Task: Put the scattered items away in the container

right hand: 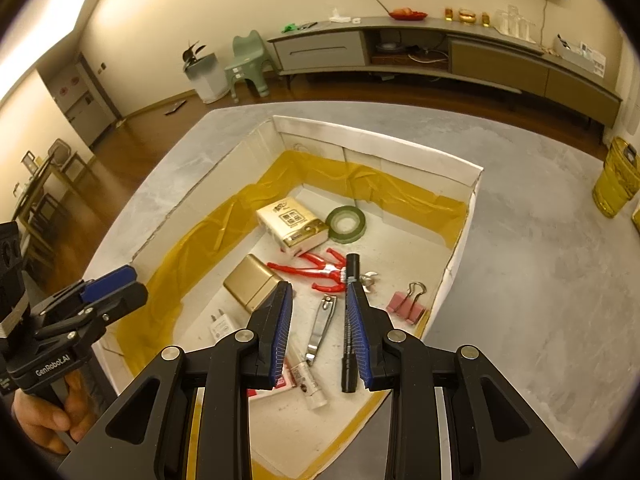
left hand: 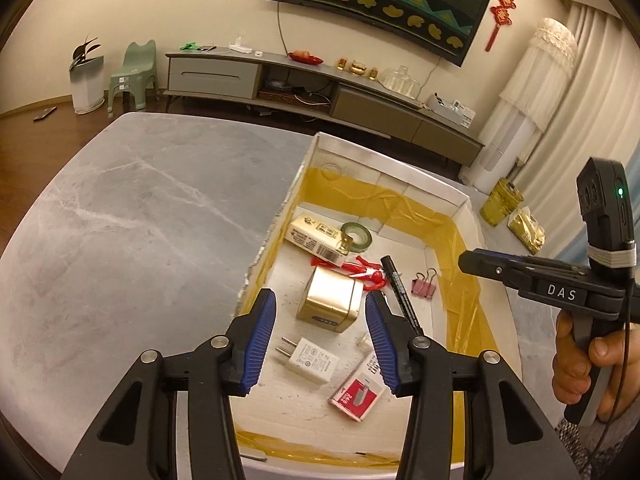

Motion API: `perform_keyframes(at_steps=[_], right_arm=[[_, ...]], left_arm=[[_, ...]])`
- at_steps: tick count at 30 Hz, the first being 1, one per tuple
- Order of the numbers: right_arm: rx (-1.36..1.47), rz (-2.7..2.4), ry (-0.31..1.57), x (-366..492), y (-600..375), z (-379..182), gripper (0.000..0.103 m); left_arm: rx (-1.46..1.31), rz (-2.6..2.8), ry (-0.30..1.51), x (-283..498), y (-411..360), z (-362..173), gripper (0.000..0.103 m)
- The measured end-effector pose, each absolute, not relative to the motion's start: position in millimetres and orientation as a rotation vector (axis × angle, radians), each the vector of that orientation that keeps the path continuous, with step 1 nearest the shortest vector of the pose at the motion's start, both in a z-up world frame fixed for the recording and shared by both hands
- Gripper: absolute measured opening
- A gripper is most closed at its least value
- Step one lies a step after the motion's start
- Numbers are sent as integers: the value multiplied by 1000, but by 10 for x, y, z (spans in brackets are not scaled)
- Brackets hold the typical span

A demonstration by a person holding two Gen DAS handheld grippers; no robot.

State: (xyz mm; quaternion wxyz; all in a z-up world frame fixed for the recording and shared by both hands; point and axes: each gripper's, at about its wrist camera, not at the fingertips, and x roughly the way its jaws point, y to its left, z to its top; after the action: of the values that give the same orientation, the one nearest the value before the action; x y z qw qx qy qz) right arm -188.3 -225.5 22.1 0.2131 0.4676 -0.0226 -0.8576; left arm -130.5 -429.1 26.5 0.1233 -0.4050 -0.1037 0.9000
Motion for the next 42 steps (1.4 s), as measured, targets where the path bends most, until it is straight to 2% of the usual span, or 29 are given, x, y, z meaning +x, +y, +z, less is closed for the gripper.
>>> perform_keyframes(at_steps=[12,17,23,26,37,42], right_arm=[[1295,-2331,59,-1578,-2259,308,32],[1292,-2310,105,-1393,-2218,344,39],[1280,-2277,263,-1020,-2255,337,40],[1277,-2256,341,-845,-2308,332,40],[1343,-2178,240,-662,-2332,320,44],[1274,-2211,277,-524,-2354,403,44]], left_arm=[[-1161,2598,-283,-1065,-4079,359,48],[-1149,2586,-300,-918,-4039,402,48],[-1130,2575,-304,-717,-3973,479,48],[-1119,2576,-312,-634,-3938,500,54],[-1089,2581,-321,-438,-3881,591,55],[-1092,2583,-325,-392,-3897,591,55]])
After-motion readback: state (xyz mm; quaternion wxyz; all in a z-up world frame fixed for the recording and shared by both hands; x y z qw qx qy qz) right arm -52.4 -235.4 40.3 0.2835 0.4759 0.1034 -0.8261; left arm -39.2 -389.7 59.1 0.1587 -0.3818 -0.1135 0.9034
